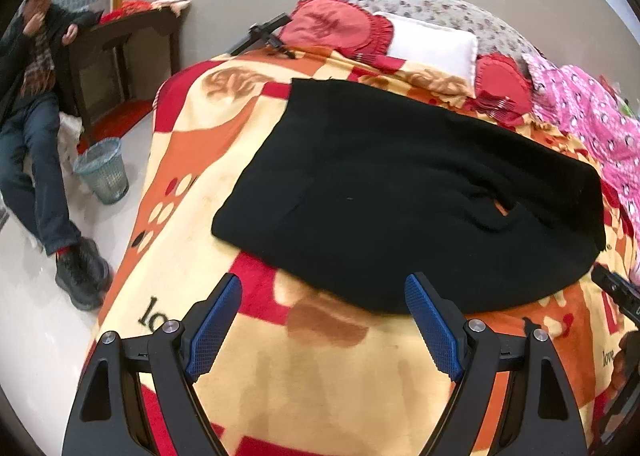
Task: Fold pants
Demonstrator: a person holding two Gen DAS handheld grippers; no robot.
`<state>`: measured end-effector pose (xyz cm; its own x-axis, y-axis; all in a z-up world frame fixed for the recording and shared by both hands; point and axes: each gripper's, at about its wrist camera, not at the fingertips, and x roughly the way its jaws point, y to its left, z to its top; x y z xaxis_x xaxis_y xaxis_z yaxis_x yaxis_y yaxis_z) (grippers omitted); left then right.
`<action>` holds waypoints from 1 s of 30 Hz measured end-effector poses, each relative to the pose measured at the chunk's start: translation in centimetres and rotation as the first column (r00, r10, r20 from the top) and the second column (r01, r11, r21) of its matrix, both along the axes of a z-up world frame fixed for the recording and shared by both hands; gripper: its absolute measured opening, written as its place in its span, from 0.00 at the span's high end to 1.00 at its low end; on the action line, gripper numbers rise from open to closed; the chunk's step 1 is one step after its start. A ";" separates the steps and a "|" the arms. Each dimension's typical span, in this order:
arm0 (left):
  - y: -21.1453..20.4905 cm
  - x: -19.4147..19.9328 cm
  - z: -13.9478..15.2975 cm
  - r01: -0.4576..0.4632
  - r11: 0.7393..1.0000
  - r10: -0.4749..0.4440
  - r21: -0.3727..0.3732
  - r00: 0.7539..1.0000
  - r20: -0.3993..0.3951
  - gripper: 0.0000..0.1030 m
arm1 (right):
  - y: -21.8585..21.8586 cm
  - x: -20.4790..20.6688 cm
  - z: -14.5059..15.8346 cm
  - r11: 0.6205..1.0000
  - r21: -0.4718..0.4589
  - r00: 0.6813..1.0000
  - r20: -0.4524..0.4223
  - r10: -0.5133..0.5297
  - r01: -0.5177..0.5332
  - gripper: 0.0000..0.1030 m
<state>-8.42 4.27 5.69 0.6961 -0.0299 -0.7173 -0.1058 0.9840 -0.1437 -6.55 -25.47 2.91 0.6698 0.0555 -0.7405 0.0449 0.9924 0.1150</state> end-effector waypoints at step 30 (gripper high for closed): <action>-0.1 10.0 -3.3 -0.004 0.992 -0.010 -0.127 0.994 -0.109 0.64 | -15.2 7.7 -4.1 0.952 0.059 0.952 -0.085 -0.295 0.301 0.85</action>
